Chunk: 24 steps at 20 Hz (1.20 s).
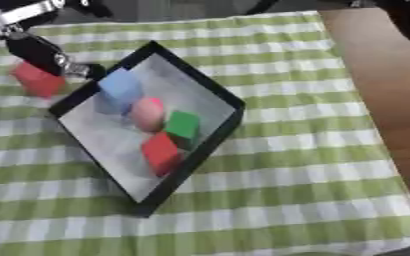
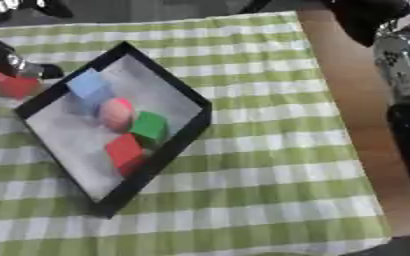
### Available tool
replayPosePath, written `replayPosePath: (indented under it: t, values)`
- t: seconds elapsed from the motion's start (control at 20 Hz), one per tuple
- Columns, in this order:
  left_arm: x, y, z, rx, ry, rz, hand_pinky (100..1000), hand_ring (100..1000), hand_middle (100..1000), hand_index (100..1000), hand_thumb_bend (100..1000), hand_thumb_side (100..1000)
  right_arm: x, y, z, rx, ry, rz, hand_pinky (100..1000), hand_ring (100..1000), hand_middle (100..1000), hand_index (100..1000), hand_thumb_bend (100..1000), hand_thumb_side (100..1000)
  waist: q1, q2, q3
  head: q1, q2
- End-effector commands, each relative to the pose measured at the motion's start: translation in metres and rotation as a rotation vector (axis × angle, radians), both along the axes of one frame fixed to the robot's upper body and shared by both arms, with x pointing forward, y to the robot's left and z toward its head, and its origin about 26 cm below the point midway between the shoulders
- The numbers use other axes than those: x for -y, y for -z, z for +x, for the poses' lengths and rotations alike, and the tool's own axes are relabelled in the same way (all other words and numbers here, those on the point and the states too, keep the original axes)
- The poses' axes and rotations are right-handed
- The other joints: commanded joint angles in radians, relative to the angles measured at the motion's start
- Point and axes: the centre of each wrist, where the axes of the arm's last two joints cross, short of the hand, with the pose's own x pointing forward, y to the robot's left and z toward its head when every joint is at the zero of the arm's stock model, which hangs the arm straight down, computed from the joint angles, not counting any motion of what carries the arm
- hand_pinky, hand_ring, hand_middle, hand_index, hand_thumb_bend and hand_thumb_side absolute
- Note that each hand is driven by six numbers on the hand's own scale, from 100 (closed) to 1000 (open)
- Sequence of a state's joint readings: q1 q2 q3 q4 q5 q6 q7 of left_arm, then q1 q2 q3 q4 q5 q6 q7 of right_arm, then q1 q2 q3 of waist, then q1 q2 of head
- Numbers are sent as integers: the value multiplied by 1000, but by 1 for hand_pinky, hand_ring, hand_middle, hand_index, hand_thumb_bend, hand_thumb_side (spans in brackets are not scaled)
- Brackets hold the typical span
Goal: Pick up objects on the table and place them in the box.
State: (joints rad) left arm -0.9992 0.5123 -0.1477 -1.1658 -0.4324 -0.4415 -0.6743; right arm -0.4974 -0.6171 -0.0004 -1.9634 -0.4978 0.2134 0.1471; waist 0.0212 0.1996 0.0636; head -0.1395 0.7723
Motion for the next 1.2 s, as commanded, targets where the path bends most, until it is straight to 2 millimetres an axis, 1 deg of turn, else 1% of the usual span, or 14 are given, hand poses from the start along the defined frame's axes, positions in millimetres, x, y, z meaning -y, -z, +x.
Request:
replayPosePath:
  t: [0.05, 0.15, 0.3, 0.45, 0.5, 0.65, 0.7, 0.75, 0.85, 1.0, 1.2]
  values:
    - [-43, -27, -4, 47, -100, 82, 880, 846, 801, 904, 686, 340, 4, -9, -3, 27, 12, -13, 883, 731, 629, 770, 253, 258, 5, -40, 0, -8, -2]
    - [-65, -24, -2, 21, -180, 128, 884, 854, 806, 904, 724, 319, 4, -10, -3, 30, 11, -12, 883, 731, 629, 769, 256, 256, 6, -40, -2, -11, -2]
    - [-95, -13, -1, -30, -281, 184, 888, 859, 806, 898, 736, 272, 4, -11, -4, 36, 11, -14, 882, 731, 629, 769, 262, 256, 4, -37, -6, -17, -2]
    - [-114, -6, 1, -64, -342, 209, 894, 865, 811, 885, 720, 166, 4, -12, -4, 42, 11, -17, 882, 731, 628, 769, 265, 256, 0, -30, -10, -16, -2]
    - [-118, -3, 1, -75, -356, 213, 895, 865, 810, 883, 710, 153, 4, -13, -4, 44, 11, -18, 882, 731, 628, 769, 266, 256, -2, -27, -12, -16, -2]
    - [-127, 2, 2, -96, -388, 215, 891, 861, 795, 875, 715, 188, 4, -13, -5, 48, 14, -24, 883, 731, 628, 769, 259, 256, -6, -17, -12, -16, -2]
    - [-128, 4, 3, -101, -397, 215, 887, 860, 793, 875, 726, 225, 4, -13, -5, 50, 15, -26, 883, 731, 628, 769, 268, 260, -8, -13, -12, -16, -2]
    - [-129, 5, 3, -106, -404, 218, 886, 861, 792, 873, 737, 239, 4, -14, -5, 52, 15, -28, 883, 731, 628, 769, 268, 261, -10, -10, -13, -15, -2]
    - [-130, 7, 4, -113, -416, 235, 886, 864, 795, 868, 747, 221, 3, -14, -5, 56, 14, -34, 883, 731, 628, 769, 268, 263, -12, -2, -13, -10, -2]
    - [-132, 8, 5, -114, -427, 270, 891, 874, 806, 858, 752, 100, 3, -15, -5, 61, 15, -43, 883, 731, 628, 770, 266, 267, -14, 10, -16, 8, -13]
    - [-132, 4, 5, -65, -428, 285, 889, 869, 798, 838, 720, 100, 3, -16, -5, 66, 16, -53, 884, 732, 627, 770, 265, 271, -16, 25, -20, 22, -30]
